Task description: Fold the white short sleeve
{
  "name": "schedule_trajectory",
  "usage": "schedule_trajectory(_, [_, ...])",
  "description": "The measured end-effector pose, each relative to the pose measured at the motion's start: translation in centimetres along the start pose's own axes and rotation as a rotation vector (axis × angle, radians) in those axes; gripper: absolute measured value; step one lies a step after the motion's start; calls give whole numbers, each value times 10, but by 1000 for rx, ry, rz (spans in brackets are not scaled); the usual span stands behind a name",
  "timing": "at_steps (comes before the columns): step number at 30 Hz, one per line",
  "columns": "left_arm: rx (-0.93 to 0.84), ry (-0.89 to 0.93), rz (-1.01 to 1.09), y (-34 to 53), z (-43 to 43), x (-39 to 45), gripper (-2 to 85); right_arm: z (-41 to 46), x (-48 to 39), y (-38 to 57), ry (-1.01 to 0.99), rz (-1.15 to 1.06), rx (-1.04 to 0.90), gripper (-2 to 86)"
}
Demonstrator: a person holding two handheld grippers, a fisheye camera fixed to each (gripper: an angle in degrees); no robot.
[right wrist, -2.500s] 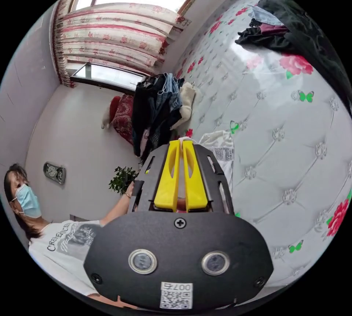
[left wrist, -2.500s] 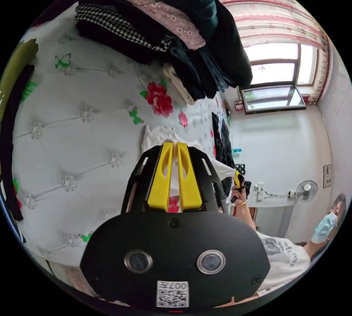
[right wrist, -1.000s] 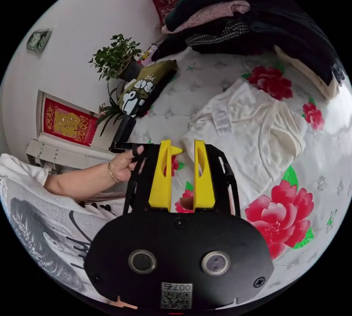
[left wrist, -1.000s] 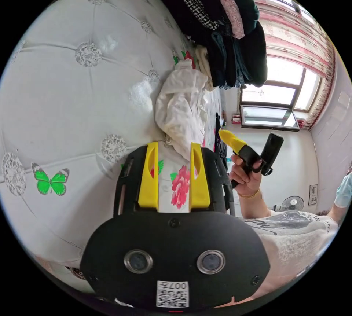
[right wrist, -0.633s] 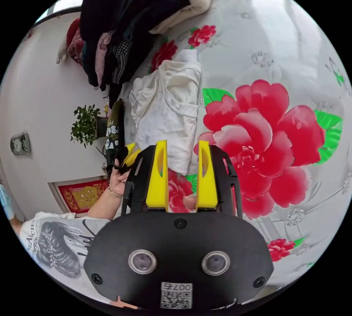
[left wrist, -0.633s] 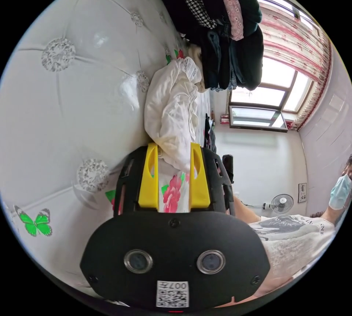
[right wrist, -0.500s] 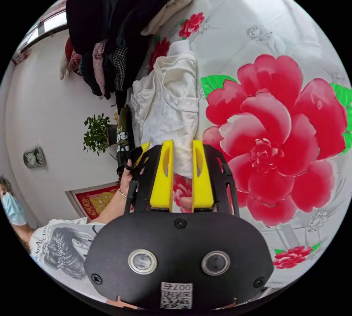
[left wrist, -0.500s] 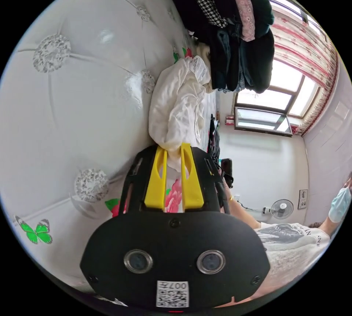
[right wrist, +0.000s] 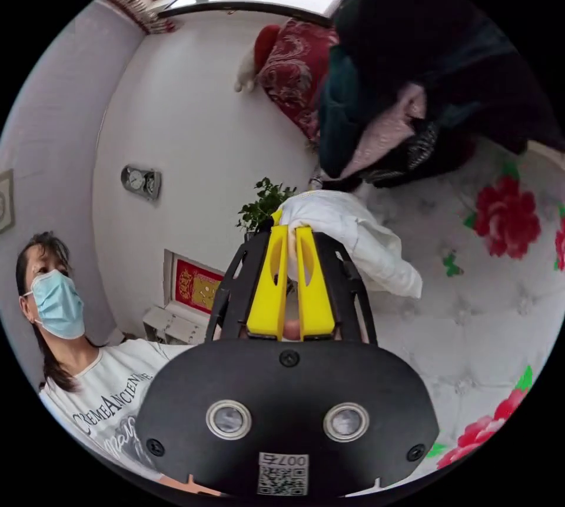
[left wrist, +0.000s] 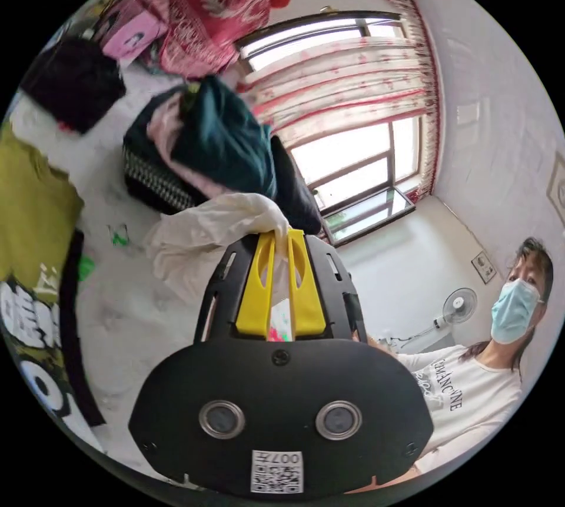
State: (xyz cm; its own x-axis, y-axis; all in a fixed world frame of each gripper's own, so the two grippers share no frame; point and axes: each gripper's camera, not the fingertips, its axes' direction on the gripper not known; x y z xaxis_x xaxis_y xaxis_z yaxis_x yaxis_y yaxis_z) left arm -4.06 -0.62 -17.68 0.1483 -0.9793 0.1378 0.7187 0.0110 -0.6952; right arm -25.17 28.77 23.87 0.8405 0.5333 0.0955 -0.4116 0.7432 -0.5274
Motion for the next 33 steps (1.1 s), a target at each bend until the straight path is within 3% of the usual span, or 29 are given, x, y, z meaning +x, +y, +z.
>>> schedule_trajectory(3, [107, -63, 116, -22, -88, 45, 35, 72, -57, -17, -62, -147, -62, 0])
schedule_trajectory(7, [198, -179, 98, -1, -176, 55, 34, 176, -91, -2, -141, -214, -154, 1])
schedule_trajectory(11, [252, -323, -6, 53, -227, 26, 39, 266, -61, 30, -178, -113, -265, 7])
schedule_trajectory(13, [240, -478, -46, 83, -237, -3, 46, 315, -28, 51, -111, -27, -387, 13])
schedule_trajectory(16, [100, -667, -343, 164, -242, -95, 62, 367, 20, 104, 22, 31, -614, 22])
schedule_trajectory(19, [158, -661, -362, 220, -243, -104, 64, 347, 33, 147, 156, -81, -687, 27])
schedule_trajectory(24, [266, -825, -441, 313, -207, -86, 62, 229, 73, 204, 641, -121, -599, 32])
schedule_trajectory(29, [145, -912, -355, 333, -123, -66, 50, 61, 95, 276, 991, 172, -241, 39])
schedule_trajectory(33, [-1, -965, -168, 347, -18, -35, 16, -28, 93, 333, 1093, 345, 30, 47])
